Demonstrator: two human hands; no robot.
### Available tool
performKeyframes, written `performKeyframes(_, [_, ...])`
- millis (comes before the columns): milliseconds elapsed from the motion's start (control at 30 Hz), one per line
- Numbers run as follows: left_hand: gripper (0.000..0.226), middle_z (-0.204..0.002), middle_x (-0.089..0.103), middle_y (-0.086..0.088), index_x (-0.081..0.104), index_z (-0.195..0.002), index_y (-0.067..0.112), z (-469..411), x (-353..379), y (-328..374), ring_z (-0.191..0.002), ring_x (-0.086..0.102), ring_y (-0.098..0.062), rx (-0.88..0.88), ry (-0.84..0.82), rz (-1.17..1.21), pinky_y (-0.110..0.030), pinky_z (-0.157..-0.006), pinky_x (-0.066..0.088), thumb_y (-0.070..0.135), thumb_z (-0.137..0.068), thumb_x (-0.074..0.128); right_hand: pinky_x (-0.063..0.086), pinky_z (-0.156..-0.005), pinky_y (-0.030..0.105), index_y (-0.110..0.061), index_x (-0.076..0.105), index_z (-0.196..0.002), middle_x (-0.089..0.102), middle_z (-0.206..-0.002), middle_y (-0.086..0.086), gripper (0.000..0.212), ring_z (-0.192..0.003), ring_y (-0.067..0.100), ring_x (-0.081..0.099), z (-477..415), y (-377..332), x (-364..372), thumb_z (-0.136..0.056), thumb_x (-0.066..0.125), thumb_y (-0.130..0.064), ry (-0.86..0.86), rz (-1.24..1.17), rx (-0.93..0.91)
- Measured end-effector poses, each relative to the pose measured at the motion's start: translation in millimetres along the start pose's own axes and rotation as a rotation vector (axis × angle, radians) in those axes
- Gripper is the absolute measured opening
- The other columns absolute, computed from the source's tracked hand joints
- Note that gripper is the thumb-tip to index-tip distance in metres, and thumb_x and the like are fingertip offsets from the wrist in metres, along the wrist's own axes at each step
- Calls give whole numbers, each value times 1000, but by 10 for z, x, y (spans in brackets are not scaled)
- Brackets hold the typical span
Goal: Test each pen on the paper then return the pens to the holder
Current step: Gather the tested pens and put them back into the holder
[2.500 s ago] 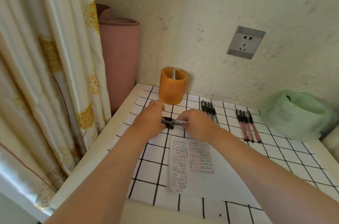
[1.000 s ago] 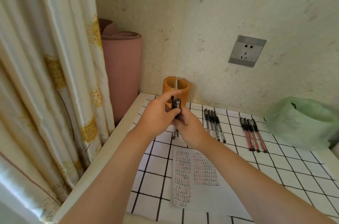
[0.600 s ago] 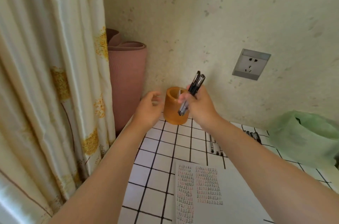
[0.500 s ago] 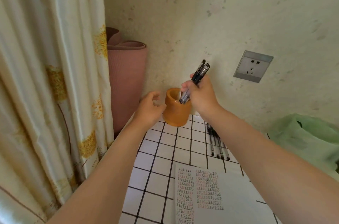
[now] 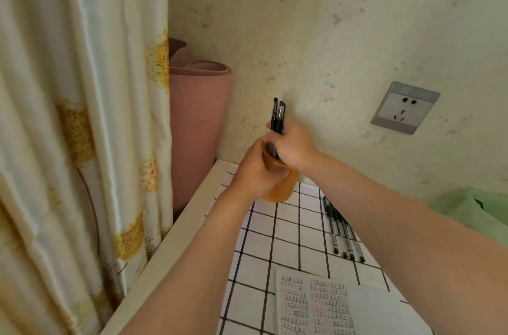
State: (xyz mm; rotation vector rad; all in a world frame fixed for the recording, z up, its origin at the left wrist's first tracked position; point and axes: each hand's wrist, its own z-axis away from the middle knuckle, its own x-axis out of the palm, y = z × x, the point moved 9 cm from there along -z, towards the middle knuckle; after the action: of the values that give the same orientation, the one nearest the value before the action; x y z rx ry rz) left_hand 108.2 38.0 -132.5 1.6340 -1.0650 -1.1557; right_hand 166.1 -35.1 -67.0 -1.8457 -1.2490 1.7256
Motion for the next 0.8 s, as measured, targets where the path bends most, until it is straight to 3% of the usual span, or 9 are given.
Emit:
performKeyframes(33, [73, -125, 58, 10, 45, -133, 35, -15, -9, -12, -118, 55, -10, 11, 15, -11, -43, -102, 49, 35, -68, 79, 41, -73, 30, -27, 57, -92, 58, -80, -9, 6, -81, 16, 57, -2, -3, 6, -95, 59, -21, -13, 55, -9])
performKeyframes(100, [72, -124, 58, 9, 49, -132, 34, -23, -46, -19, -116, 54, -9, 19, 47, -30, -38, -100, 49, 36, -69, 82, 40, -67, 32, -25, 53, -72, 55, -71, -6, 23, -75, 20, 56, 16, 18, 14, -95, 56, -26, -32, 216, -8])
performKeyframes(167, [69, -125, 52, 7, 51, -132, 30, -16, -60, -21, -114, 50, -8, 26, 60, -68, -28, -93, 44, 33, -71, 85, 45, -76, 36, -22, 48, -64, 59, -73, 1, 31, -83, 26, 59, 42, 90, 33, -93, 53, -32, -52, 431, 32])
performKeyframes(267, [67, -121, 50, 8, 54, -128, 28, 7, -41, -7, -111, 51, -9, 42, 77, -111, -23, -87, 41, 31, -70, 87, 39, -100, 48, -24, 52, -73, 60, -111, 12, 26, -115, 36, 49, 61, 182, 50, -91, 51, -42, -65, 588, 77])
performKeyframes(333, [71, -120, 50, 10, 53, -132, 27, 32, -9, 6, -112, 50, -8, 49, 86, -111, -23, -88, 41, 31, -70, 87, 33, -100, 44, -23, 57, -91, 53, -124, 12, 22, -122, 35, 39, 77, 213, 30, -93, 50, -45, -64, 636, 82])
performKeyframes(500, [66, -122, 53, 15, 51, -132, 30, 50, 33, -4, -113, 49, -2, 35, 52, -70, -20, -85, 39, 33, -75, 83, 36, -97, 41, -24, 64, -103, 57, -117, 7, 40, -120, 32, 41, 84, 261, -87, -86, 56, -59, -41, 623, 57])
performKeyframes(600, [52, -121, 57, 8, 54, -123, 28, 32, 55, 8, -114, 53, -9, 49, 17, -104, -16, -77, 40, 26, -78, 80, 41, -96, 42, -28, 66, -96, 64, -102, 2, 36, -113, 31, 52, 131, 232, -148, -81, 57, -59, -64, 535, 24])
performKeyframes(733, [49, -117, 43, 9, 48, -125, 20, 192, -109, 196, -109, 49, -11, 75, 244, -168, -18, -83, 44, 16, -83, 72, 45, -99, 38, -18, 63, -126, 64, -121, 7, 36, -115, 24, 57, 311, 235, -374, -93, 59, -30, -32, 305, 1])
performKeyframes(800, [34, -110, 48, 7, 50, -114, 22, 330, -184, 362, -99, 53, -14, 129, 379, -194, -27, -82, 49, 17, -86, 69, 46, -89, 28, -18, 62, -123, 65, -117, 3, 28, -105, 17, 60, 457, 342, -537, -96, 56, -21, 19, 258, 23])
